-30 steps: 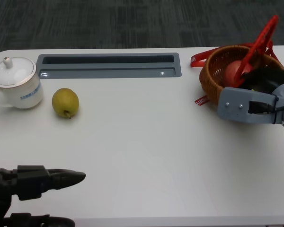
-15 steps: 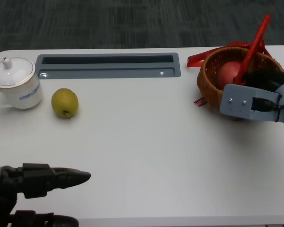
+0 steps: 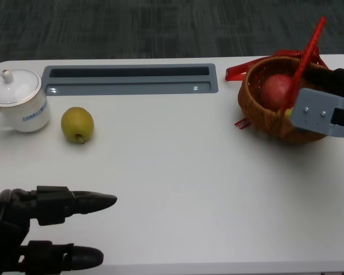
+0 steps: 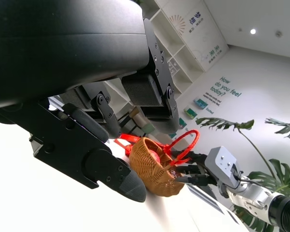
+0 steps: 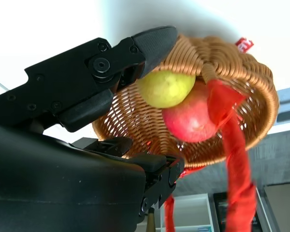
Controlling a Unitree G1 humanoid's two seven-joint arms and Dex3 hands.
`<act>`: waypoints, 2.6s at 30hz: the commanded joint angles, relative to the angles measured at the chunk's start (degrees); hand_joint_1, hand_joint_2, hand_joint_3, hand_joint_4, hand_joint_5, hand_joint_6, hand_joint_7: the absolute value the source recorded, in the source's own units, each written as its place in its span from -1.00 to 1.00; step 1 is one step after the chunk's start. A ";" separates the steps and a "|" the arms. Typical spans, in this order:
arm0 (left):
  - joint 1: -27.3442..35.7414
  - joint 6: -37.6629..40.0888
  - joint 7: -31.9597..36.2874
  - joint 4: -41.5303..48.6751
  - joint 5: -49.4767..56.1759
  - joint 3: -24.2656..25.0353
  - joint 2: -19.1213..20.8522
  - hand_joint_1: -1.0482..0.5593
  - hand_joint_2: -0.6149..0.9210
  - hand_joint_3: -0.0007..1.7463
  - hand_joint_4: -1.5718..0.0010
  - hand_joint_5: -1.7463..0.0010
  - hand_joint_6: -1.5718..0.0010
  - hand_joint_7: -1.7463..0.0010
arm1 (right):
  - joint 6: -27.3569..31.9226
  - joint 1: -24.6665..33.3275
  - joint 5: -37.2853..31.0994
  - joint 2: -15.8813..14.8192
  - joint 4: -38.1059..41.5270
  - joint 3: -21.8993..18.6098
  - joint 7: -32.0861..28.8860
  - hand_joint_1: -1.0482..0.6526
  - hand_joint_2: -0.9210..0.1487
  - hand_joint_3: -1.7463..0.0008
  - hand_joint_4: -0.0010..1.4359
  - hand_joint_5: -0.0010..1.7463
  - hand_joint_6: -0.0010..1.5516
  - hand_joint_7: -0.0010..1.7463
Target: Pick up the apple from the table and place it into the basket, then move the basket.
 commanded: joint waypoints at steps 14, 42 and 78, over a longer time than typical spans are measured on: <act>-1.67 -0.71 -0.05 1.48 -0.59 -0.28 0.23 -0.25 0.66 -1.00 -0.35 0.99 -0.24 1.00 | -6.48 2.79 2.46 -6.74 -1.40 -2.68 -3.91 -0.87 -0.74 0.99 -0.39 -0.98 -0.59 -0.99; -8.38 -0.81 -1.01 8.13 -1.71 -1.01 0.25 -0.31 0.68 -1.00 -0.36 0.99 -0.25 0.99 | -46.67 39.80 17.25 -11.27 -34.32 -13.19 -6.85 -0.54 -0.67 0.99 -0.36 -0.99 -0.48 -0.99; -8.93 1.56 -3.79 7.66 -4.67 -3.19 -0.95 -0.35 0.69 -1.00 -0.36 0.99 -0.22 1.00 | -48.58 38.95 27.52 12.67 -34.97 -7.57 12.40 -0.36 -0.76 1.00 -0.03 -0.98 -0.11 -0.97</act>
